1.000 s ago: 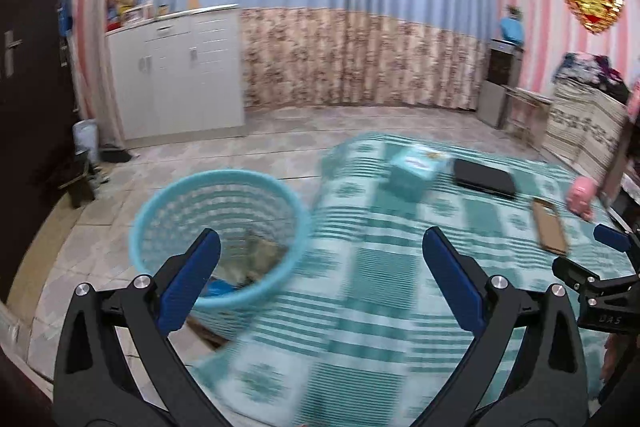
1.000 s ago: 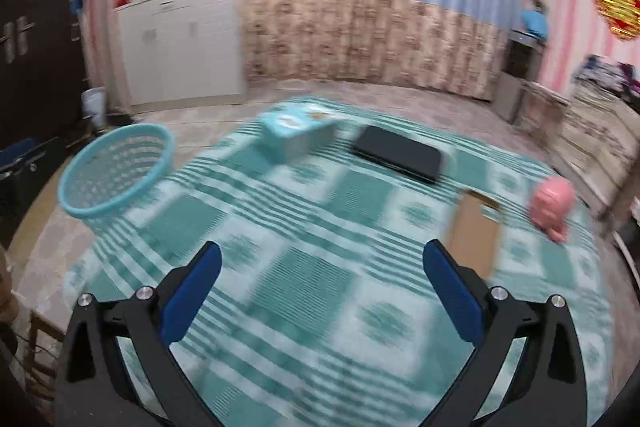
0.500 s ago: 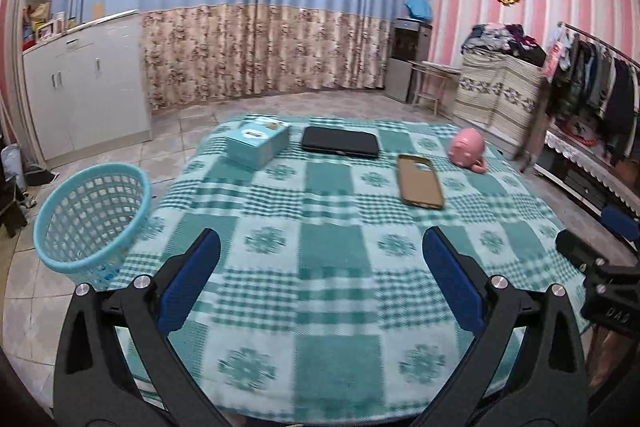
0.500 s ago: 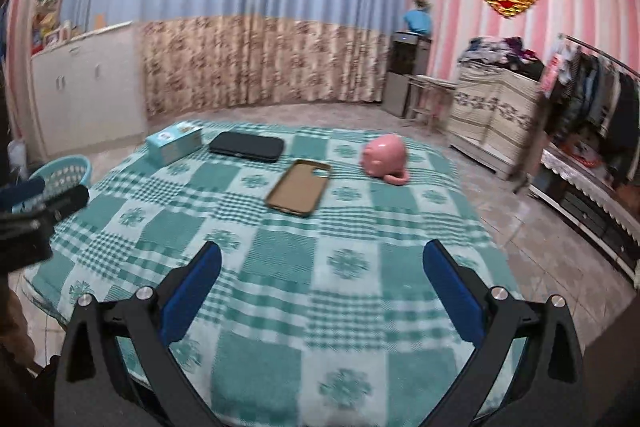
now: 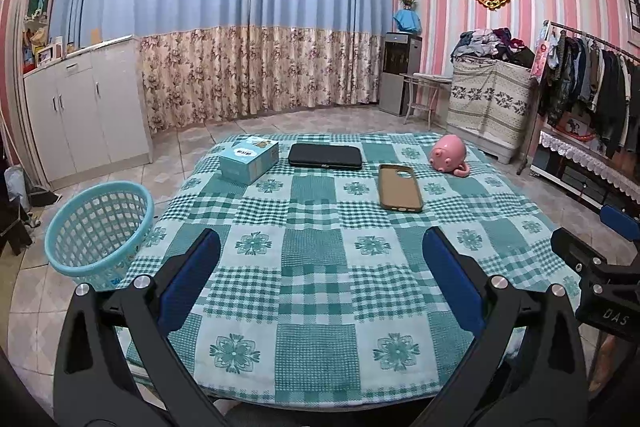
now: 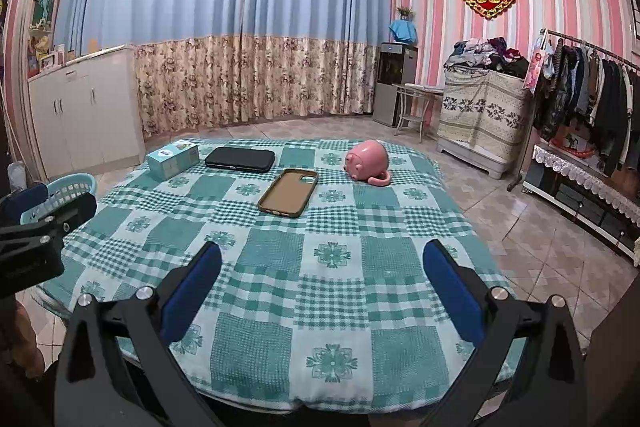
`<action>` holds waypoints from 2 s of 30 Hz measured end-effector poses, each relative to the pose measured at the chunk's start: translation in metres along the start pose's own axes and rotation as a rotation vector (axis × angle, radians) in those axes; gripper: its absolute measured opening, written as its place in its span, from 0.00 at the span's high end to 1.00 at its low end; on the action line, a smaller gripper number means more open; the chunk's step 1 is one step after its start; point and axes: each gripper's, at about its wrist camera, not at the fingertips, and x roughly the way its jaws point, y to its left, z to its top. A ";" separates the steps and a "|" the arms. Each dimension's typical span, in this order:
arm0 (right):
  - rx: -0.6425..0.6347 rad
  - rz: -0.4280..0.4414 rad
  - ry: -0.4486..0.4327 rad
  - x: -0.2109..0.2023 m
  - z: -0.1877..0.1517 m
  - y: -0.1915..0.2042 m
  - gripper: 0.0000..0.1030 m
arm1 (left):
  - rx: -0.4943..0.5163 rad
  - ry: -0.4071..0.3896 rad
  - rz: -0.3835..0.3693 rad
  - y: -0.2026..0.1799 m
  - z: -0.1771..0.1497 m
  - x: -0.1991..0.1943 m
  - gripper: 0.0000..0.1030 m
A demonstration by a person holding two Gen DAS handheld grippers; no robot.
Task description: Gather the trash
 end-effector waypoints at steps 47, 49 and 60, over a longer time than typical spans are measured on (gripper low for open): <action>0.022 -0.033 -0.061 -0.020 -0.006 -0.018 0.04 | 0.054 -0.095 -0.068 -0.036 -0.004 -0.019 0.05; 0.023 -0.038 -0.066 -0.021 -0.005 -0.018 0.04 | 0.057 -0.099 -0.062 -0.037 -0.004 -0.020 0.05; 0.026 -0.046 -0.072 -0.022 -0.004 -0.019 0.04 | 0.057 -0.111 -0.051 -0.036 -0.005 -0.023 0.05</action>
